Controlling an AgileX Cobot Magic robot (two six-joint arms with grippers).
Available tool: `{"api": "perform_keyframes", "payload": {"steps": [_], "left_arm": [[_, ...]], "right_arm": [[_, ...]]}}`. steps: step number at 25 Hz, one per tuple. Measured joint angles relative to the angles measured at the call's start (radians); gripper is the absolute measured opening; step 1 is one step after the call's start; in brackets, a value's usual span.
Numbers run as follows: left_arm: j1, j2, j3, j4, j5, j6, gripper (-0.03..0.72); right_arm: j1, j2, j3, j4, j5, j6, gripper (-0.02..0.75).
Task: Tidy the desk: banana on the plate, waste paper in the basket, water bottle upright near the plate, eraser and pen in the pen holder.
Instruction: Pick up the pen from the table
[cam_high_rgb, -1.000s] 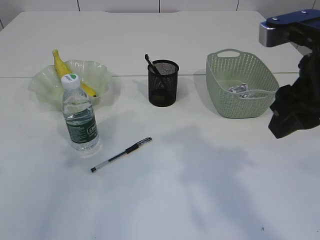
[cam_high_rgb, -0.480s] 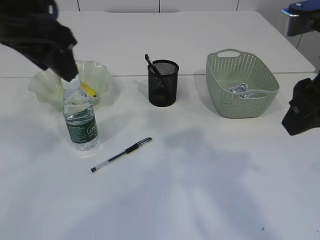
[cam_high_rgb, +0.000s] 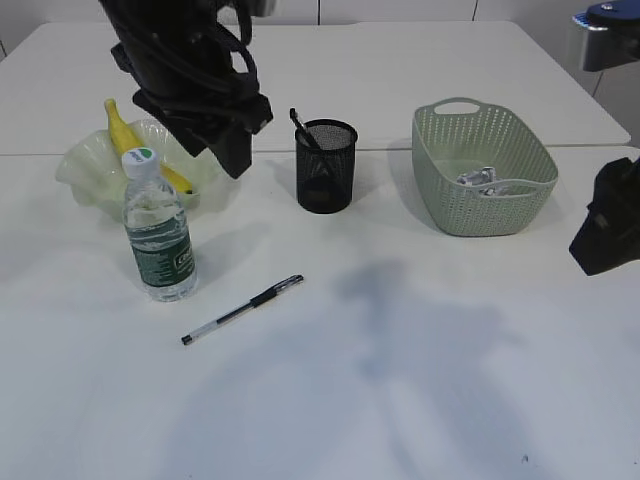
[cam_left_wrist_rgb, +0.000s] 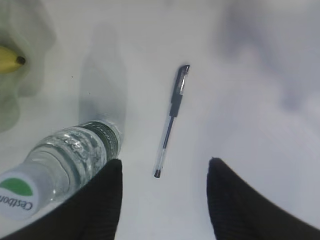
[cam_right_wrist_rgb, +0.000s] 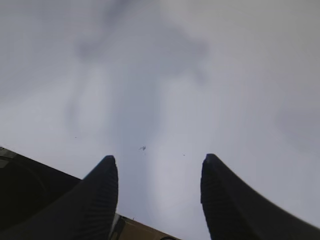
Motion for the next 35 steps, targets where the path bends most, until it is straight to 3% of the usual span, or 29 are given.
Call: {"api": "perform_keyframes", "payload": {"steps": [9,25,35], "left_arm": [[0.000,0.108,-0.006,0.079,0.000,0.033,0.380],[0.000,0.263,-0.014,0.077,-0.071,0.159,0.380],[0.032,0.324,-0.014,-0.020,-0.099,0.228,0.380]], "right_arm": [[0.000,-0.004,0.000,0.004,0.003,0.002,0.401],[0.000,-0.004,0.000,0.004,0.012,0.004,0.401],[0.000,-0.004,0.000,0.004,0.012,0.005,0.401]]}}
